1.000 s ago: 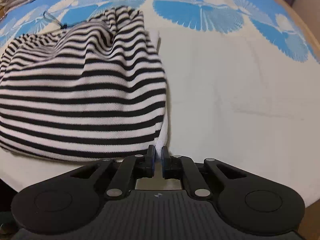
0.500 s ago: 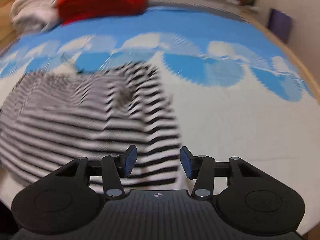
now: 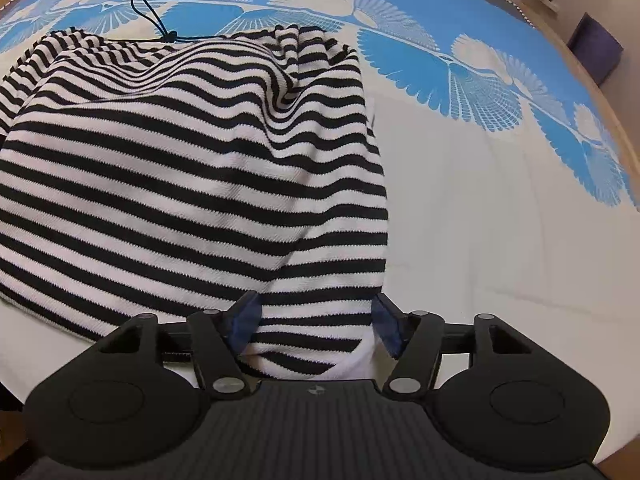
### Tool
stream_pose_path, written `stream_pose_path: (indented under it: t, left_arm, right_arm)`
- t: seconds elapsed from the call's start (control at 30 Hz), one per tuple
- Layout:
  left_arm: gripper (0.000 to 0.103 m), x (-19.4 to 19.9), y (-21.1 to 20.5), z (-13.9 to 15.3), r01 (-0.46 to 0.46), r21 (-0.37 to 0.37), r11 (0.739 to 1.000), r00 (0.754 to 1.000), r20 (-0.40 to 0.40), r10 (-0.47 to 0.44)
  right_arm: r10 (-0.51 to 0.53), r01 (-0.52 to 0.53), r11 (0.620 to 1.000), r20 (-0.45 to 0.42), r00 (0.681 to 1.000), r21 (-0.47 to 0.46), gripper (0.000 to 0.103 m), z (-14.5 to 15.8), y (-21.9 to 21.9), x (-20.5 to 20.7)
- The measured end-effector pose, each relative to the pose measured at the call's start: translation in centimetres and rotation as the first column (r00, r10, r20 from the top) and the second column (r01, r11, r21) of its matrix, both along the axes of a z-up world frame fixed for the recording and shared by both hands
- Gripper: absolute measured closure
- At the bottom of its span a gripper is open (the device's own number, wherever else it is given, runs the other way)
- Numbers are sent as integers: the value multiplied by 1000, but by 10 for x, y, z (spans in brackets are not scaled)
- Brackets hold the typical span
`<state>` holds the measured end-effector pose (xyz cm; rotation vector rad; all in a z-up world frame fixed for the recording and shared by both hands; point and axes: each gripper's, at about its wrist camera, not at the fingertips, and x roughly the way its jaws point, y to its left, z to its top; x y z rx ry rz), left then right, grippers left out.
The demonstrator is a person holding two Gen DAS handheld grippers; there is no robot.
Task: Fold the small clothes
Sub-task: 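Smooth the folded striped bundle with both open grippers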
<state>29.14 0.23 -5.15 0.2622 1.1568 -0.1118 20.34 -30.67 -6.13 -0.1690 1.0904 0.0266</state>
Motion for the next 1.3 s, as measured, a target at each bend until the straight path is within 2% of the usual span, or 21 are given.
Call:
stream_pose_path:
  t: [0.07, 0.13, 0.2, 0.3, 0.4, 0.47, 0.6, 0.67, 0.73, 0.8, 0.9, 1.07, 1.2, 1.3]
  left_arm:
    - [38, 2, 3, 3, -17, -17, 1000, 1000, 5, 17]
    - [38, 3, 7, 10, -42, -41, 998, 999, 24, 43]
    - [38, 1, 10, 18, -64, -43, 997, 996, 57, 66]
    - [38, -2, 15, 26, -88, -33, 996, 992, 89, 90]
    - [38, -3, 24, 32, -117, -27, 993, 987, 109, 119]
    - [38, -2, 33, 35, -145, -27, 989, 982, 120, 148]
    - [38, -1, 54, 40, -203, -43, 978, 971, 124, 206]
    - [38, -1, 63, 43, -224, -56, 973, 965, 125, 230]
    - [38, -2, 69, 48, -235, -63, 970, 961, 135, 242]
    - [38, -2, 75, 53, -237, -75, 969, 959, 143, 245]
    - [38, -3, 82, 61, -247, -100, 964, 954, 150, 260]
    - [38, -2, 89, 72, -267, -132, 955, 946, 152, 286]
    - [38, -2, 92, 77, -268, -136, 954, 944, 161, 288]
    - [38, -2, 101, 80, -309, -148, 939, 930, 159, 331]
  right_arm:
    - [-11, 11, 1000, 30, 1000, -17, 41, 4, -1, 3]
    - [-44, 54, 996, 118, 992, -77, 41, 14, 0, 6]
    - [-110, 134, 986, 213, 971, -100, 41, 29, 0, 11]
    - [-207, 219, 976, 316, 926, -2, 41, 53, 1, 18]
    - [-224, 201, 974, 348, 910, 100, 41, 66, 17, 26]
    - [-187, 150, 980, 341, 921, 134, 41, 67, 36, 35]
    - [-52, 19, 993, 291, 955, 118, 41, 55, 86, 55]
    - [-4, -19, 995, 243, 970, 94, 41, 45, 107, 67]
    - [22, -27, 999, 182, 983, 29, 41, 27, 126, 80]
    - [16, -13, 1000, 152, 988, -20, 41, 13, 137, 92]
    - [-28, 31, 999, 135, 990, -27, 41, 0, 140, 112]
    - [-96, 95, 995, 112, 989, 12, 33, -12, 136, 138]
    - [-116, 114, 993, 94, 989, 34, 30, -13, 132, 146]
    - [-110, 106, 993, 76, 991, 53, 31, -7, 128, 145]
